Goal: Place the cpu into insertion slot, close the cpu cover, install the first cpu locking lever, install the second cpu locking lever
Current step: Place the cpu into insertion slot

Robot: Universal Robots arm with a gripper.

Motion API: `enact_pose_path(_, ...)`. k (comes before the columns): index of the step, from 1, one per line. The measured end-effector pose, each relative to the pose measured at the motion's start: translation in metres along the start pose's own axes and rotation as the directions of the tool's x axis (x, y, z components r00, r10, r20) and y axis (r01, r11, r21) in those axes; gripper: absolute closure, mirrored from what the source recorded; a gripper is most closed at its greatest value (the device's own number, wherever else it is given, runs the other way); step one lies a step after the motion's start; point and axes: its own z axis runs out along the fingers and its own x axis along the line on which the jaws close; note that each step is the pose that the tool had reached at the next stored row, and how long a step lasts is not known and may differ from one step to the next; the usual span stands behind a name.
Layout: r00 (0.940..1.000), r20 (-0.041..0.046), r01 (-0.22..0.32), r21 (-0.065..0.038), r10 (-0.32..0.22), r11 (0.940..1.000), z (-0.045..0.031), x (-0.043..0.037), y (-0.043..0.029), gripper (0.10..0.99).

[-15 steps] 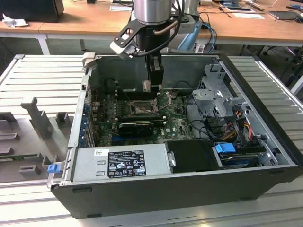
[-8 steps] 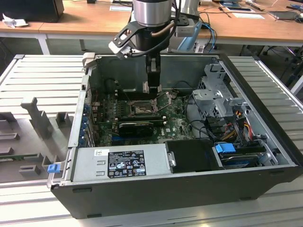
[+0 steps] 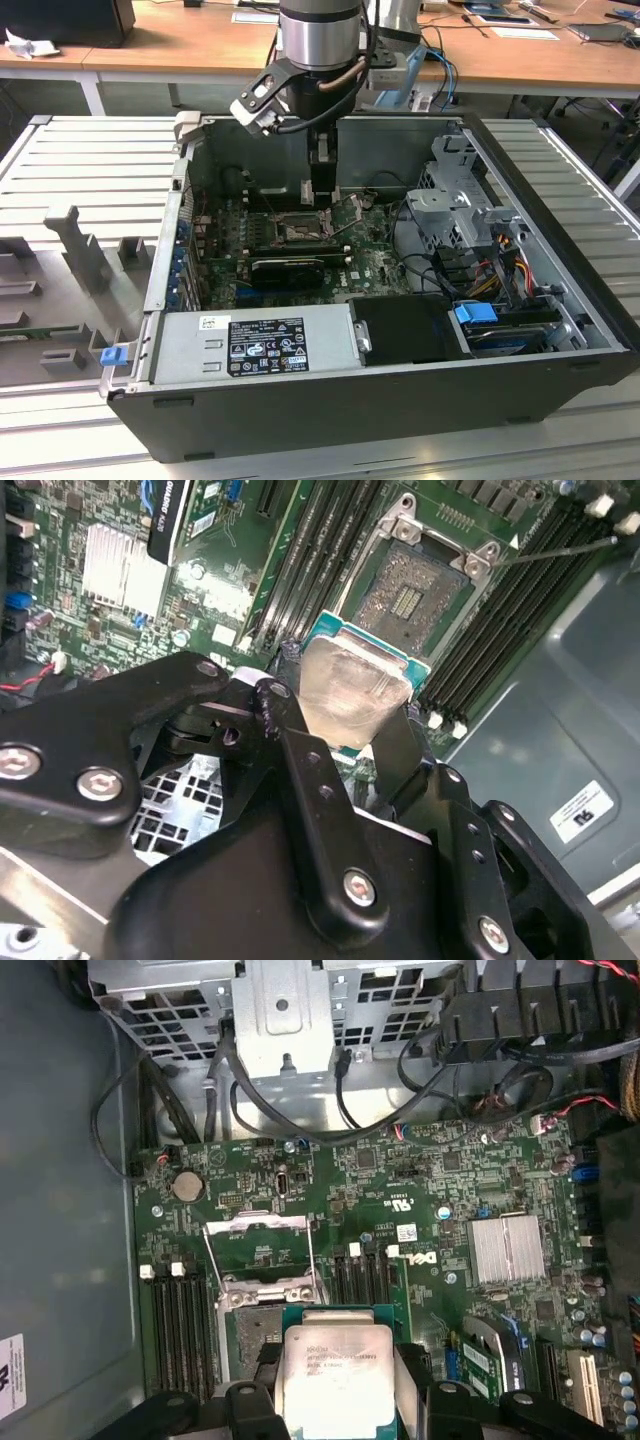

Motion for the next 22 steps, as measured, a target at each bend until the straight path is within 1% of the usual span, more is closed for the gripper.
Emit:
enact_pose_path(3, 0.9996, -0.0025, 0.029, 0.0, -0.029, 0.9996, 0.0041, -0.0001, -0.0003, 0.557)
enact_pose_path(5, 0.9995, -0.0027, 0.03, 0.001, -0.03, 0.9995, 0.0093, -0.0001, -0.0008, 0.557)
enact_pose_path(8, 0.9995, -0.0026, 0.03, 0.001, -0.03, 0.9995, 0.0135, -0.0002, -0.0012, 0.557)
enact_pose_path(14, 0.9995, -0.0025, 0.03, 0.002, -0.03, 0.9995, 0.0178, -0.0003, -0.0016, 0.557)
enact_pose_path(22, 0.9995, -0.0023, 0.03, 0.006, -0.03, 0.9995, 0.0232, -0.0003, -0.002, 0.557)
